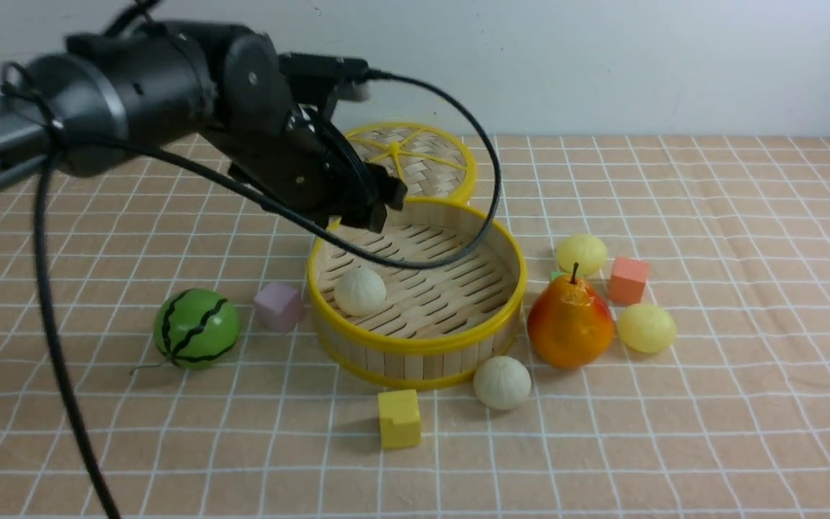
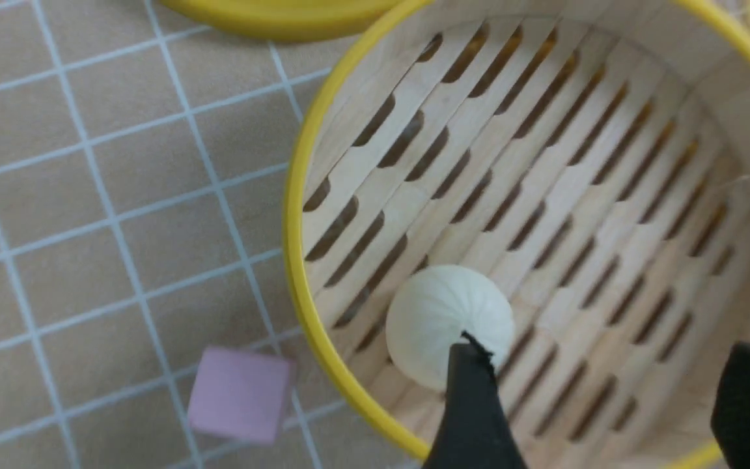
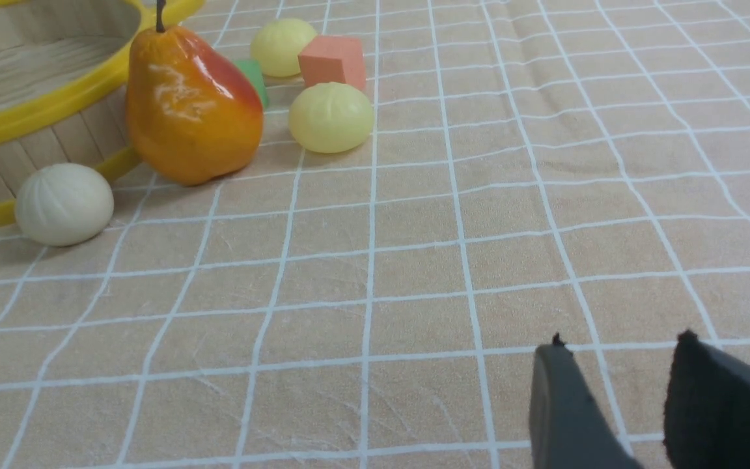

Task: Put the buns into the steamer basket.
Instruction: Use the right arm to grab a steamed stuffed bun

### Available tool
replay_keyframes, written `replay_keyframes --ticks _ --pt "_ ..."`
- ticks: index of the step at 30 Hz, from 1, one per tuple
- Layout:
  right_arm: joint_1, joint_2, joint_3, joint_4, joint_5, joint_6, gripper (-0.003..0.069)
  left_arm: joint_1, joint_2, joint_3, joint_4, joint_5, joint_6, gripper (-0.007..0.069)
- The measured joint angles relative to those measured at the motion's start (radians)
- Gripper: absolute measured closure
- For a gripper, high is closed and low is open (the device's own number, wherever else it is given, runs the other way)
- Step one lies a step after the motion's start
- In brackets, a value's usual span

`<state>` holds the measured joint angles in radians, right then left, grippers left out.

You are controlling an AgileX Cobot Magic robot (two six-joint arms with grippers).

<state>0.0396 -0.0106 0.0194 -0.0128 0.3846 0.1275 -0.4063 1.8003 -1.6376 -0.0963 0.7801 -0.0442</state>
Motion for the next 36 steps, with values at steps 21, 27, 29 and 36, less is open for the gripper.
replay_keyframes --ticks 21,27,29,36 --pt "0.0 0.0 0.0 0.0 0.0 0.0 0.0417 0.0 -1.229 1.263 -0.227 -0.633 -0.013 0.0638" --pt "0.0 0.0 0.008 0.08 -0.094 0.061 0.0417 0.0 -1.37 1.433 -0.263 -0.763 -0.013 0.0638" --pt "0.0 0.0 0.009 0.17 -0.196 0.12 0.0417 0.0 -1.379 1.445 -0.266 -0.771 -0.013 0.0638" --pt "0.001 0.02 -0.064 0.401 -0.281 0.316 0.0441 0.0 -1.381 1.459 -0.266 -0.75 -0.013 0.0638"
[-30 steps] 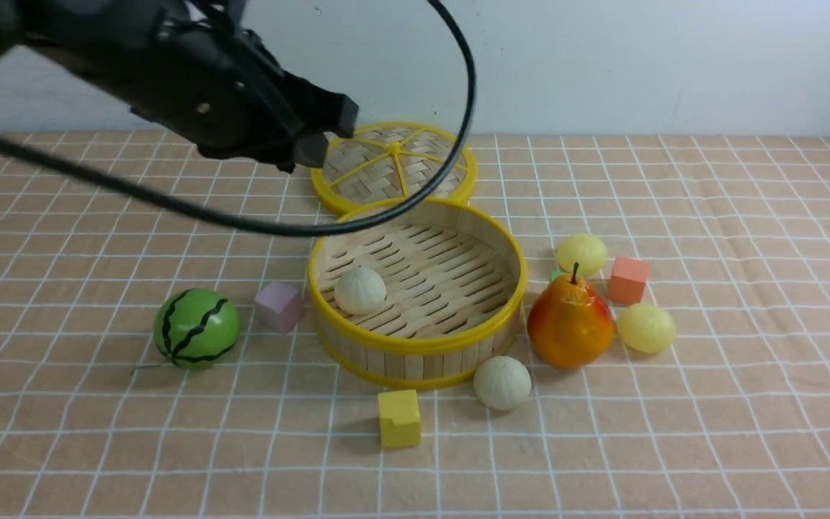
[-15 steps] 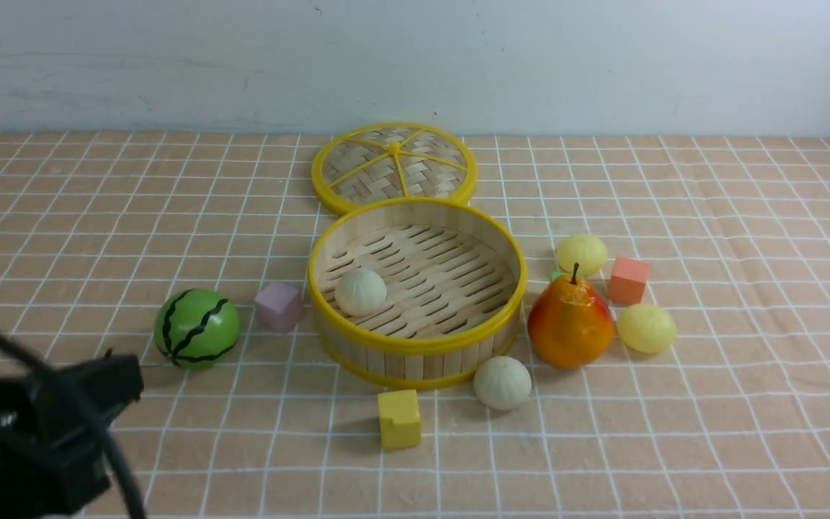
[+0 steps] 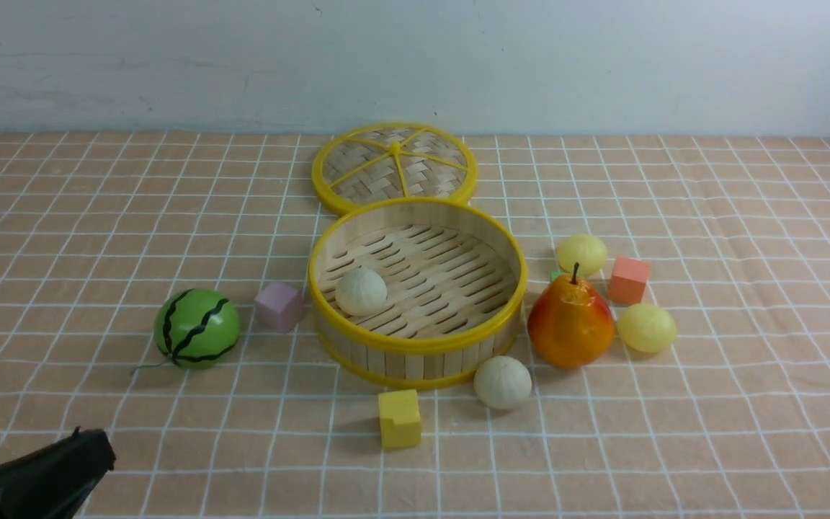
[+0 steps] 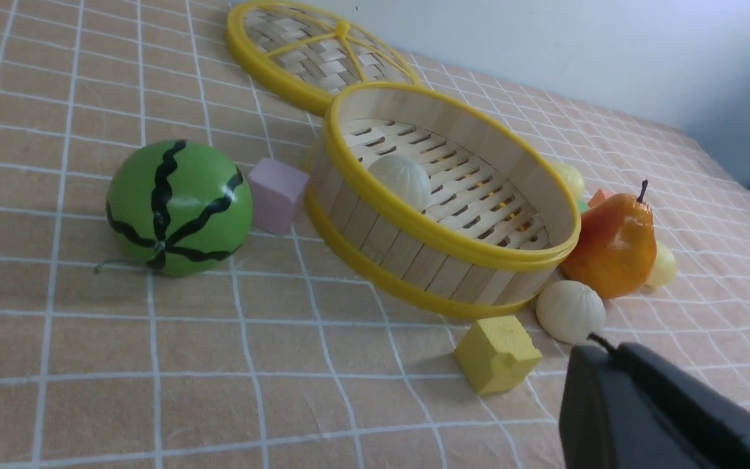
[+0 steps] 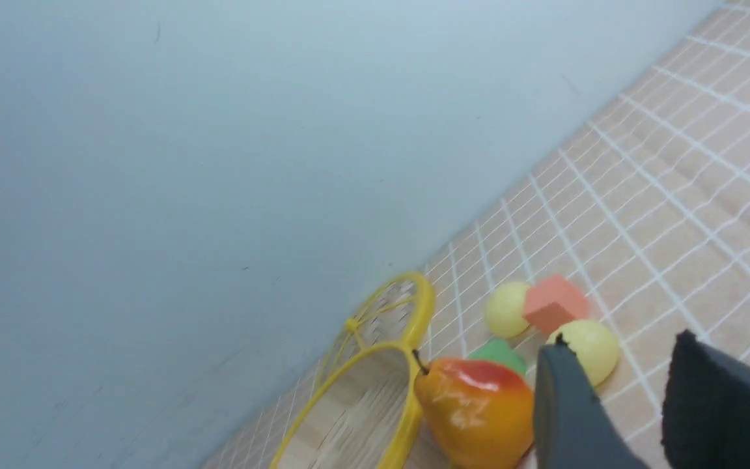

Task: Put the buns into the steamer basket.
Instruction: Use the right arm to grab a steamed stuffed bun

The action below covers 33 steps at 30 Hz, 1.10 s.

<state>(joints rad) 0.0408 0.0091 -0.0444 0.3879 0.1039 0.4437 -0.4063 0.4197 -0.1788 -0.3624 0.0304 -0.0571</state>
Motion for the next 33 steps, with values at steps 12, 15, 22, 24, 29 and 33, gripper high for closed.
replay_keyframes --ticks 12,15,22,24,29,33 --pt "0.068 0.798 -0.671 -0.07 0.802 -0.476 0.0669 0.0 0.0 0.0 0.0 0.018 0.0 0.0638" --pt "0.104 1.079 -0.818 -0.041 0.835 -0.553 0.0662 0.0 0.0 0.0 0.0 0.018 0.0 0.0638" --pt "0.381 1.467 -1.076 -0.129 0.764 -0.485 0.0645 0.0 0.0 0.0 0.0 0.018 0.0 0.0638" --pt "0.426 1.525 -1.118 -0.171 0.753 -0.444 0.0631 0.0 0.0 0.0 0.0 0.018 0.0 0.0638" --pt "0.513 1.732 -1.259 -0.319 0.727 -0.297 0.0508 0.0 0.0 0.0 0.0 0.018 0.0 0.0637" --pt "0.525 1.849 -1.319 -0.353 0.695 -0.268 0.0375 0.0 0.0 0.0 0.0 0.018 0.0 0.0636"
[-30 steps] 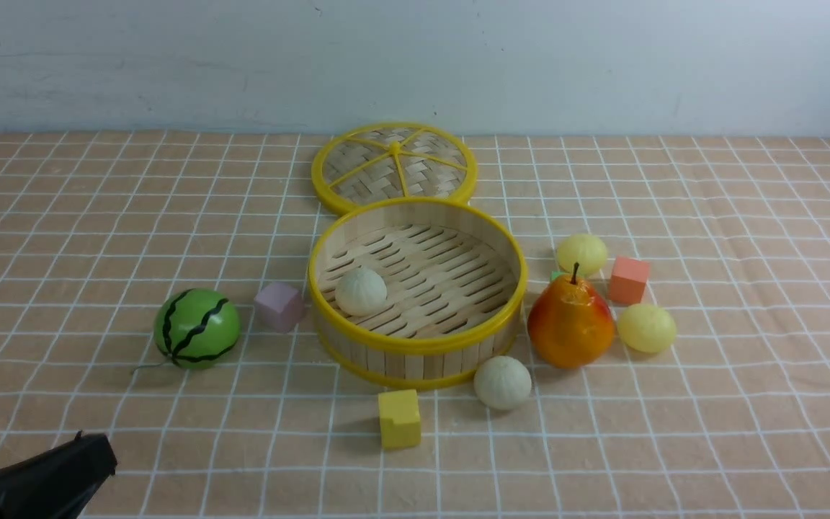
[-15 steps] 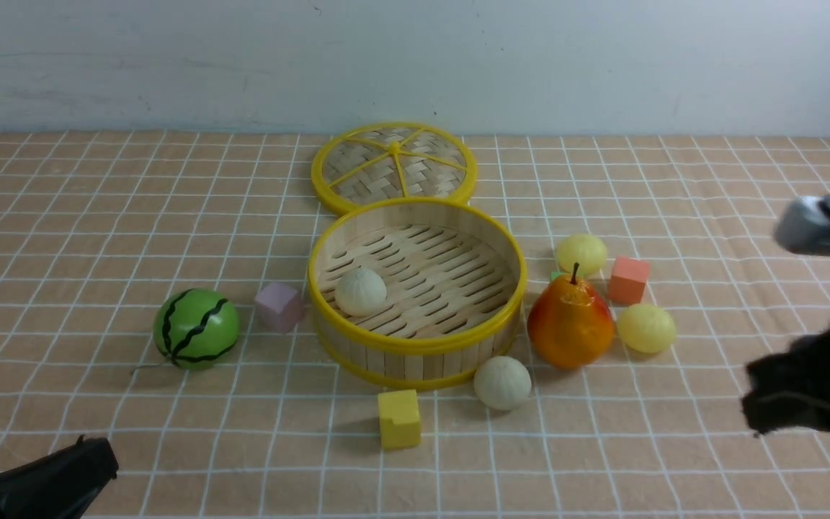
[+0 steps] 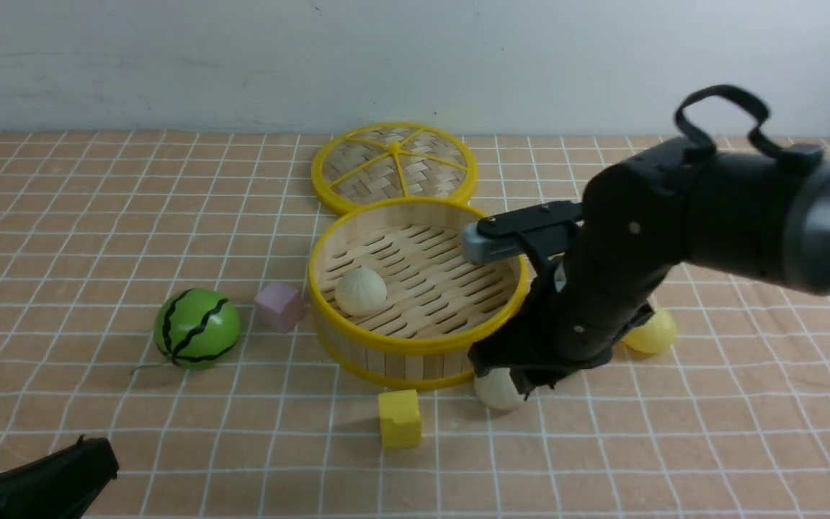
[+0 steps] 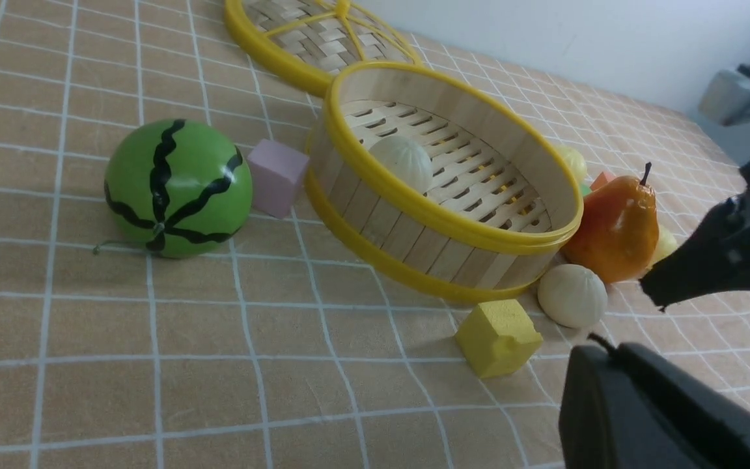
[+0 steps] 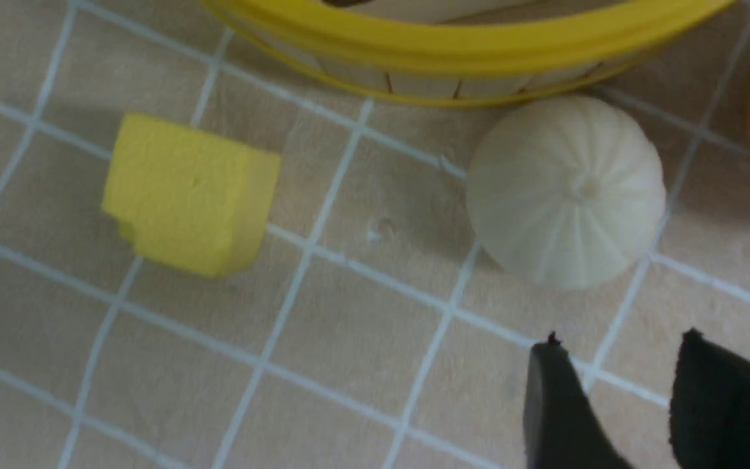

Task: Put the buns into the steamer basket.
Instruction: Use the right arm to grab a steamed stuffed bun

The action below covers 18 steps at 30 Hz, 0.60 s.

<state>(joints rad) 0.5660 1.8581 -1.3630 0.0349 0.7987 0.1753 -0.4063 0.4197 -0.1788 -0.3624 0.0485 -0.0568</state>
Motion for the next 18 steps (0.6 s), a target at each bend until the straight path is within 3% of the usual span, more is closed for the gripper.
replay_keyframes --ticks 5,18 --pt "0.0 0.064 -0.02 -0.008 -0.078 0.005 0.0301 0.0 0.0 0.0 0.0 0.0 0.0 0.0636" --pt "-0.027 0.116 -0.026 -0.035 -0.174 0.05 0.0354 0.0 0.0 0.0 0.0 0.0 0.0 0.063"
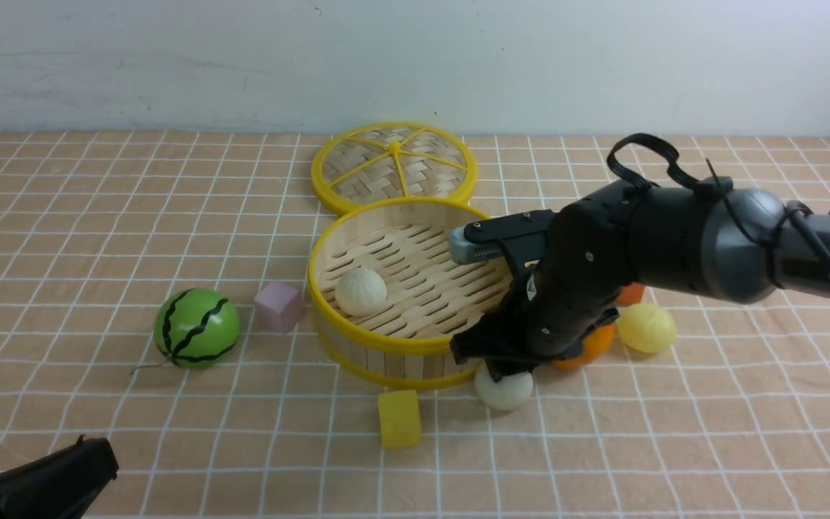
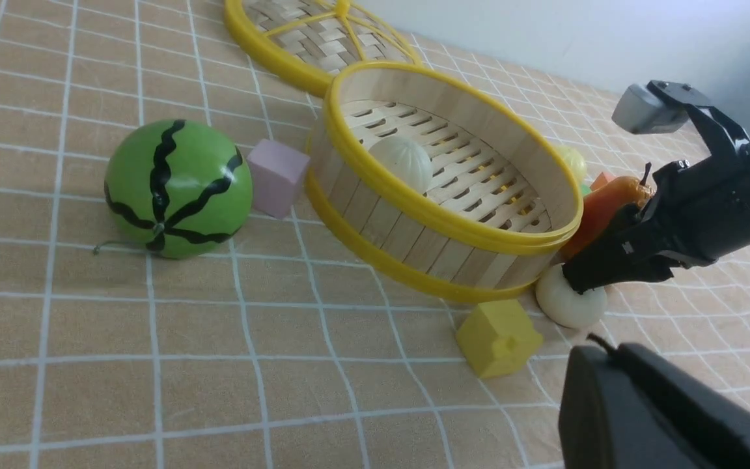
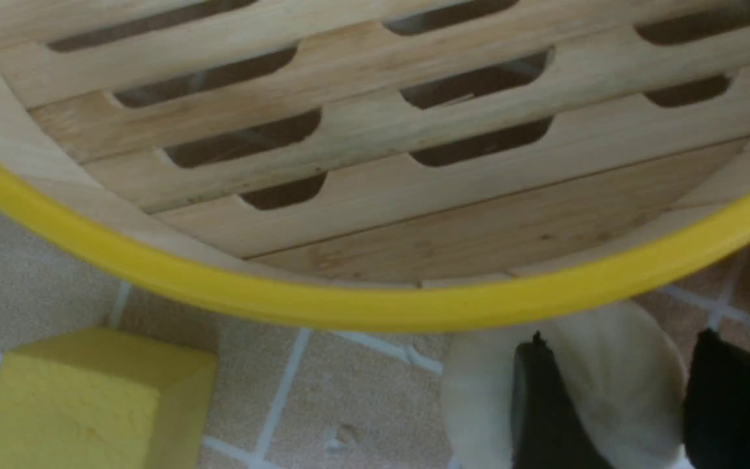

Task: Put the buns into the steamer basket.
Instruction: Use the right arm to grab a steamed stuffed bun, then use the right arm to put the steamed stuffed bun into the steamer

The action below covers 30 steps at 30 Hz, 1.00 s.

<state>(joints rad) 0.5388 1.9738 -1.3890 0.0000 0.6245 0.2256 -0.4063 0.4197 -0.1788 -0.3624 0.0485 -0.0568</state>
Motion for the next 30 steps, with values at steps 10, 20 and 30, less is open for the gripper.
replay_keyframes --ticks 10,20,30 --pt "0.0 0.007 -0.001 0.0 0.012 -0.029 0.0625 0.0 0.0 0.0 0.0 0.0 0.0 0.0621" --pt "0.023 -0.165 -0.044 0.115 0.141 -0.121 0.0645 0.0 0.0 0.0 0.0 0.0 0.0 0.0608" --pt "0.024 -0.014 -0.108 0.11 -0.246 -0.14 0.0567 0.0 0.0 0.0 0.0 0.0 0.0 0.0596"
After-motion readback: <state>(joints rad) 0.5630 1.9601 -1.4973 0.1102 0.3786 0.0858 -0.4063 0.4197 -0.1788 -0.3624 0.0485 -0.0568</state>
